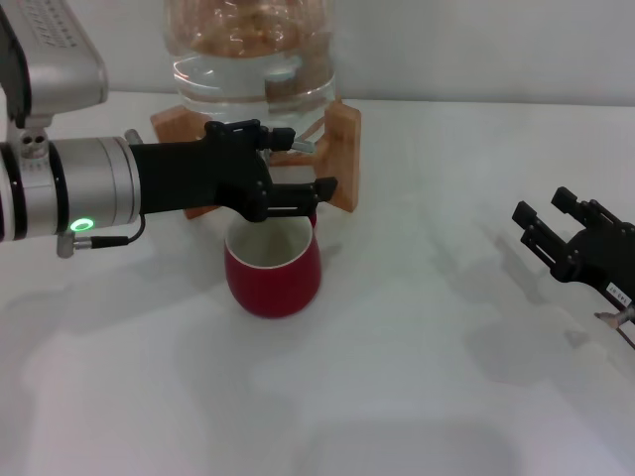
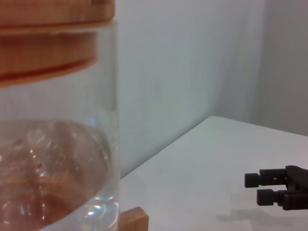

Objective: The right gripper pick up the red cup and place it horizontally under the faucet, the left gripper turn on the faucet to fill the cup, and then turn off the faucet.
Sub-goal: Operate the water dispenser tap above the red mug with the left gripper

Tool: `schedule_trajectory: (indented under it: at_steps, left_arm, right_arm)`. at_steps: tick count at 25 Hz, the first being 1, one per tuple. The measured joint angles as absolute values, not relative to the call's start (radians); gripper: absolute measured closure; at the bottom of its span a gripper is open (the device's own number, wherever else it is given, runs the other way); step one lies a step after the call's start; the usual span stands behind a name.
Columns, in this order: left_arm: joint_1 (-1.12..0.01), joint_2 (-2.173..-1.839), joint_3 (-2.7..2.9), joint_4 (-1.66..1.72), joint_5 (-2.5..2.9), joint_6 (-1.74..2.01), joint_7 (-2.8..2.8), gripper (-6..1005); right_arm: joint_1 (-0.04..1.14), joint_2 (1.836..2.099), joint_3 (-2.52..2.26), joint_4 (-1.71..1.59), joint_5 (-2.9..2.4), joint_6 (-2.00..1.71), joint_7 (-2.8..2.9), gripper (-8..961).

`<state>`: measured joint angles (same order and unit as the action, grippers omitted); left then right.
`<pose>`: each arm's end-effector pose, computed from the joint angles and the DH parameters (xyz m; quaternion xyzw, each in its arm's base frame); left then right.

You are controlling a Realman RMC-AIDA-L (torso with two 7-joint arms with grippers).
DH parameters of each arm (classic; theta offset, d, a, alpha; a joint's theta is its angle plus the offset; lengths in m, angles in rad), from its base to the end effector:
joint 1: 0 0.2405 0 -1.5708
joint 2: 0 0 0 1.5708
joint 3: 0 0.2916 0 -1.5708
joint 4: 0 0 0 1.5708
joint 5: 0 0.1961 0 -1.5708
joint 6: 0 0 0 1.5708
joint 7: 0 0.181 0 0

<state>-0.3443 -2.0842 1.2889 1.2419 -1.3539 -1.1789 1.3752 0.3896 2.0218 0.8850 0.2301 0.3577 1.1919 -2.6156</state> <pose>-0.2026 0.3652 -0.0402 -0.9447 -0.1598 -0.1889 0.2150 0.3131 0.3474 -0.0632 -0.7873 0.2600 0.3647 0.4237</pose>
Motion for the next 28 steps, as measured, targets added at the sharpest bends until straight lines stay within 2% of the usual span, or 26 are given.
schedule_trajectory:
  at_steps: [28]
  left_arm:
    - [-0.304, -2.085, 1.327, 1.219, -1.431, -1.240, 1.427, 142]
  right_arm:
    - [0.382, 2.022, 0.887, 0.230, 0.360, 1.193, -2.617, 349]
